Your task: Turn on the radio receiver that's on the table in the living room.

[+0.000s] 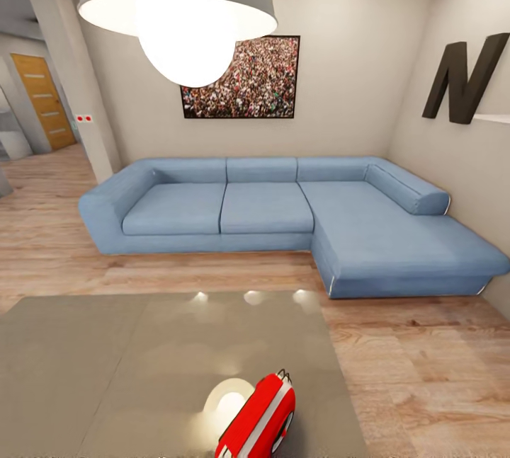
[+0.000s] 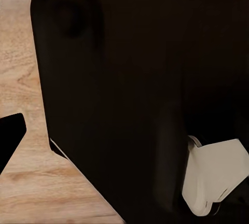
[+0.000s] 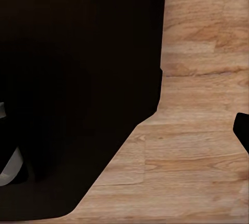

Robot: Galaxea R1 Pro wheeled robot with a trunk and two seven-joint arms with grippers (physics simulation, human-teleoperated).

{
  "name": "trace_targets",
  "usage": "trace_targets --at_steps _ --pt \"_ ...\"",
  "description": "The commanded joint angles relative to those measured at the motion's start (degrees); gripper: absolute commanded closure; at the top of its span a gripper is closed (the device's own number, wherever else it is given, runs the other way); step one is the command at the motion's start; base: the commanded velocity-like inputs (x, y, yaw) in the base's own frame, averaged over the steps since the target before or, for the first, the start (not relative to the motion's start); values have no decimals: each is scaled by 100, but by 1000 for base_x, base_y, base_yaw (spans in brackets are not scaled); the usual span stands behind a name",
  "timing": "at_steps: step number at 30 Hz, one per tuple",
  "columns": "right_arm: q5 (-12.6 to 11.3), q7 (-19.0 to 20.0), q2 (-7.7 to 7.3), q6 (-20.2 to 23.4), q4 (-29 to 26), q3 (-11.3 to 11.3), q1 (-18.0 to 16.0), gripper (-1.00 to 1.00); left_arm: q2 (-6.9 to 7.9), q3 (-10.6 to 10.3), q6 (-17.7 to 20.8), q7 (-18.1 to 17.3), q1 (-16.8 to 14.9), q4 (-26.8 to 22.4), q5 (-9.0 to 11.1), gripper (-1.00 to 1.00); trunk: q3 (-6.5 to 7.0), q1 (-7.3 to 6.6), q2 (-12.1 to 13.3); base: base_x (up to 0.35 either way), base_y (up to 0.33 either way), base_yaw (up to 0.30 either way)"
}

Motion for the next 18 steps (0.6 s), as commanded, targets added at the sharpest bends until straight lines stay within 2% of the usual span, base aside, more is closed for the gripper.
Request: trace_targets --at_steps 1,18 --pt "0 0 -1 0 0 0 0 -100 0 0 0 0 0 3 0 -100 -10 0 0 0 0 0" --pt "0 0 -3 0 0 0 0 -100 0 8 -1 8 0 9 36 -100 -169 0 0 0 0 0"
